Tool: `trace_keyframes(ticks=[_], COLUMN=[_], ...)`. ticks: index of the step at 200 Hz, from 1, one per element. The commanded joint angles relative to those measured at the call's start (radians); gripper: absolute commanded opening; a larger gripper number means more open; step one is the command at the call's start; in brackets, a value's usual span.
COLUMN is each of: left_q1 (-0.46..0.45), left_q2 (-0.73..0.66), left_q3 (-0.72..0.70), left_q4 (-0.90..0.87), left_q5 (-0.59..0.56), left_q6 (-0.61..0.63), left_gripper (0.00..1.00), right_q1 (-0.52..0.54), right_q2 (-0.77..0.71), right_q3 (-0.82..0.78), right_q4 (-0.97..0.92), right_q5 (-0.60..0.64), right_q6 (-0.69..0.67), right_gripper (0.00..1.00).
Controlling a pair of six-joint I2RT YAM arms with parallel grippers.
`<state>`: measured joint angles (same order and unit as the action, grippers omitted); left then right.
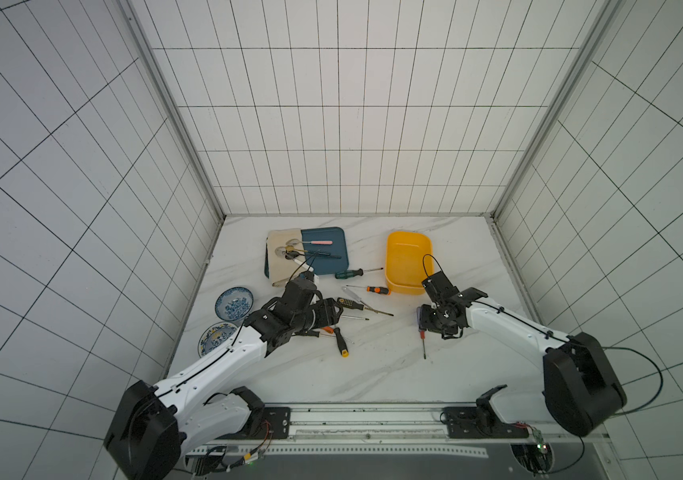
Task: Put the screwdriver on the desktop into the storage box
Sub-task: Pick up the screwdriver from the center of the board.
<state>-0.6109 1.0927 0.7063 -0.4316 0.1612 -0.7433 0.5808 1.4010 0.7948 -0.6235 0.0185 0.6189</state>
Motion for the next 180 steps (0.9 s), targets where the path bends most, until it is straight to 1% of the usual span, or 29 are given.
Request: trace_keyframes(ticks=[1,14,50,76,90,104,138,159,176,180], left_q1=[-0.005,-0.007,-0.009,-0.010,-0.012,-0.012,-0.012,-0.012,-0.013,-0.013], left_q2=[0.012,0.017,0.016,0.013,0.013,0.014,0.020,0.021,0.023,0.023], left_q3=[-0.004,-0.004,-0.007,-0.008,-0.008,-0.009,-0.007,-0.010,-0.010,-0.011], left_q4=[-0.003,0.003,0.005,0.006,0.005,0.007,0.007,0.007,0.008,0.008], left_q5=[-0.004,0.004,0.005,0.012,0.011,0.012,0.014,0.014,0.014,0.014], left_q6=[0.011,0.009,0.007,0.007,0.007,0.005,0.005,0.004,0.003,0.003], left_gripper=[0.70,0.70,0.70,0.70,0.70,0.70,0.70,0.70,0.70,0.70], right_q1=[0.031,0.042,0.058,0.059,0.062,0.062,0.064,0.066,0.066,0.067], right_q2=[0.051,0.075,0.114,0.145,0.157,0.165,0.165,0.162,0.162,0.161], right_q3=[0.032,0.036,0.051,0.070,0.077,0.082,0.072,0.060,0.053,0.051], right_q4=[0.001,0.007,0.019,0.025,0.028,0.029,0.039,0.048,0.051,0.052], right_q5=[0.045,0.052,0.073,0.071,0.071,0.066,0.059,0.051,0.049,0.049], right_q6=[0.023,0.025,0.024,0.015,0.013,0.012,0.011,0.013,0.013,0.013], right_gripper=[0.49,0.47,0.46,0.41,0.40,0.36,0.29,0.22,0.21,0.19])
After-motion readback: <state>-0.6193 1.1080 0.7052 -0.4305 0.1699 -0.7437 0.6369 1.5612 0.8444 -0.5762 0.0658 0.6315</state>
